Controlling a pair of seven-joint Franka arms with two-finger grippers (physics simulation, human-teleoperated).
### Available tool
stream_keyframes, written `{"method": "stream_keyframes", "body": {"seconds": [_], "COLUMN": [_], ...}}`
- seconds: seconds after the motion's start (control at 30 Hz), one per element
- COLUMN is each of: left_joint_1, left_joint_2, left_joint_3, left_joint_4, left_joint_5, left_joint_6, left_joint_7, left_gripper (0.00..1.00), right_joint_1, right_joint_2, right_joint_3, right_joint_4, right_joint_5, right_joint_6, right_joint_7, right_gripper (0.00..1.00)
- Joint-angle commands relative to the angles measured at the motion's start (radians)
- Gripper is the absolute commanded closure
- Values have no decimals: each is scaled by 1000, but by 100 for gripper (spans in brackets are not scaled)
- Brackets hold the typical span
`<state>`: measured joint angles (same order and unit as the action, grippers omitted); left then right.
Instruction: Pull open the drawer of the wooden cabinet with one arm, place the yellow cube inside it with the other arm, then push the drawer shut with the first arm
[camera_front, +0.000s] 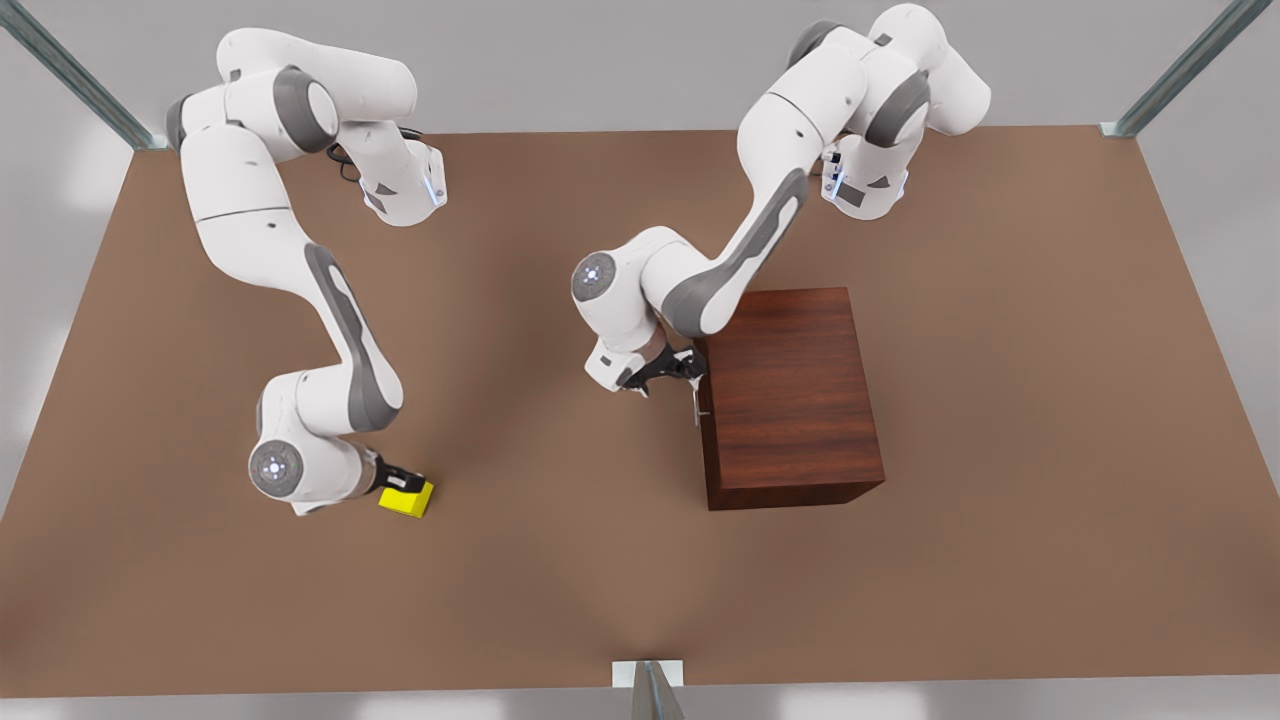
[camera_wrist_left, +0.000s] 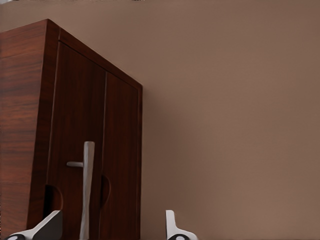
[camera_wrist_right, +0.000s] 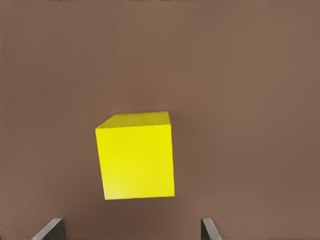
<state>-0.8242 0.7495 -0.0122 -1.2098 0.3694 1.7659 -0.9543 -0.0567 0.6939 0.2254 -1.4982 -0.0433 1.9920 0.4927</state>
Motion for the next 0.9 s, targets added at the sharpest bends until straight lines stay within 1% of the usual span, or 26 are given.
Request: {"method": "stream_keyframes", "body": {"seconds": [0.0, 0.17, 0.27, 0.87], "left_joint_1": [-3, -18, -23, -23], "left_joint_2": [1, 48, 65, 71], "left_joint_3": [0, 0, 0, -20], "left_joint_4": [1, -1, 1, 30], "left_joint_5": [40, 66, 65, 52], "left_joint_6": [-37, -37, -28, 105], "left_joint_7": [-139, -155, -189, -210], "left_gripper": [0, 0, 0, 0], "right_joint_1": [8, 14, 14, 14], "right_joint_2": [9, 32, 45, 125], "right_joint_3": [0, -8, -8, -9], "right_joint_4": [7, 4, 4, 9], "right_joint_5": [-1, -27, -32, -53], "right_joint_6": [11, 87, 88, 169], "right_joint_7": [147, 149, 144, 149], "right_gripper": [0, 0, 0, 0]}}
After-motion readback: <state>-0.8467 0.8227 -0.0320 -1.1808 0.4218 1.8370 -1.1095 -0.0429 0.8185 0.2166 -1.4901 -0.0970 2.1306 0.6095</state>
